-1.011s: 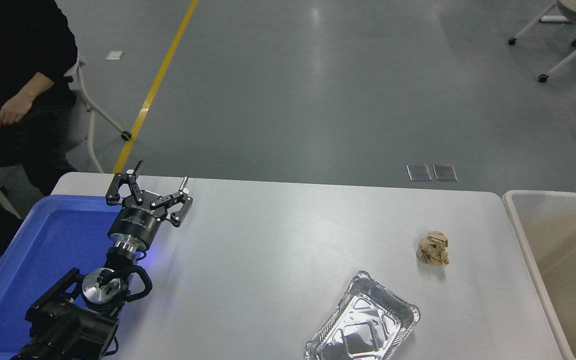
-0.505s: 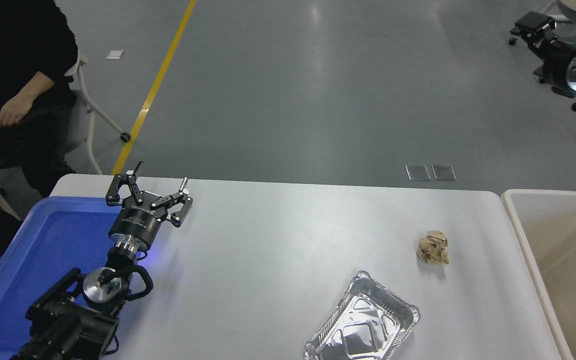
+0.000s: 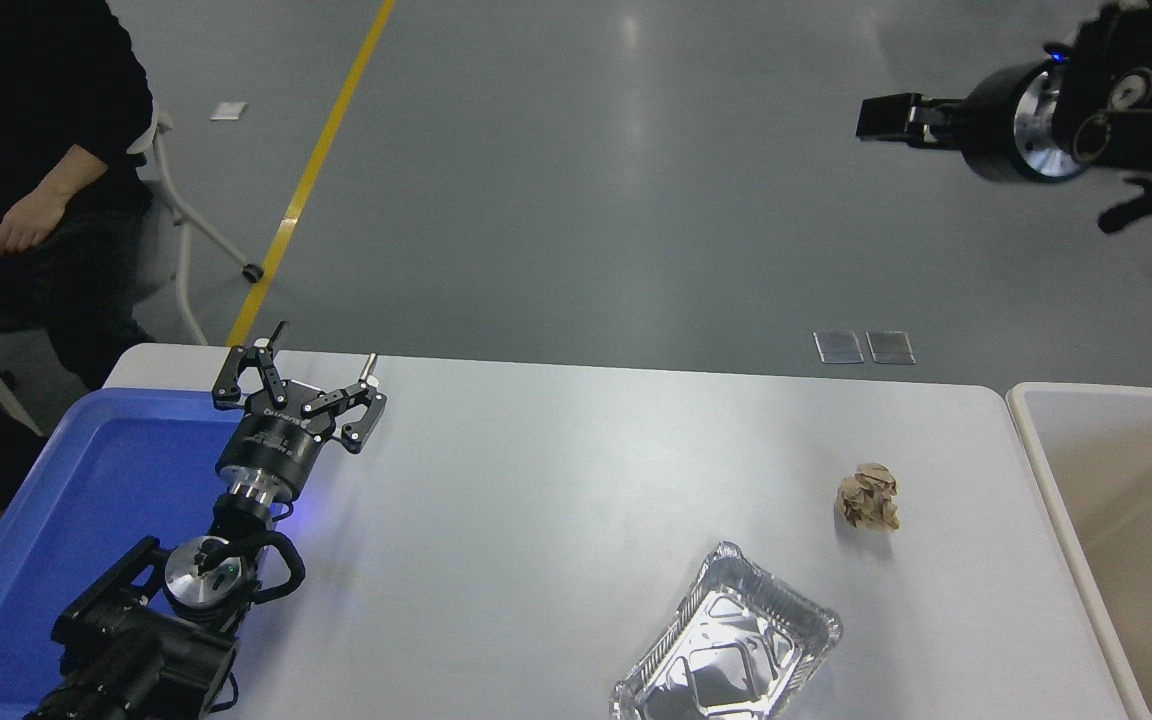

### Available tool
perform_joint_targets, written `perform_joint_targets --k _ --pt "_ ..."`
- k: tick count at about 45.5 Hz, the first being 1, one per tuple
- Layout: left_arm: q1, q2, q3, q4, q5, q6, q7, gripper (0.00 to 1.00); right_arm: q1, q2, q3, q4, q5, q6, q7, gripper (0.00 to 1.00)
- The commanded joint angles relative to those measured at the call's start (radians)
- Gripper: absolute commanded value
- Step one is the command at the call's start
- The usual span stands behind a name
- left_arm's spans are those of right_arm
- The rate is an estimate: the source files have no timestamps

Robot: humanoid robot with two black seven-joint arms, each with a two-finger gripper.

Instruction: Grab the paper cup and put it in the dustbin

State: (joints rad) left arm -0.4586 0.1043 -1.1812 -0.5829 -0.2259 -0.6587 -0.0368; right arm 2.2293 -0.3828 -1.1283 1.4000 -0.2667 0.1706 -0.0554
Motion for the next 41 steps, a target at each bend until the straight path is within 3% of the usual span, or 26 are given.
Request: perform_joint_targets --k 1,8,14,41 --pt "0.000 0.000 0.000 0.000 -0.001 0.001 0.000 0.99 0.145 0.065 -0.045 0.174 0.004 0.177 0.003 1.00" --pt "0.000 0.000 0.000 0.000 -0.001 0.001 0.000 0.99 0.202 0.081 -0.044 0.223 0.006 0.302 0.025 1.00" --pt "0.000 0.000 0.000 0.000 -0.001 0.001 0.000 0.99 0.248 0.079 -0.044 0.254 0.007 0.360 0.071 1.00" --pt "0.000 0.000 0.000 0.000 -0.001 0.001 0.000 0.99 0.233 0.078 -0.061 0.293 0.167 0.483 0.075 1.00"
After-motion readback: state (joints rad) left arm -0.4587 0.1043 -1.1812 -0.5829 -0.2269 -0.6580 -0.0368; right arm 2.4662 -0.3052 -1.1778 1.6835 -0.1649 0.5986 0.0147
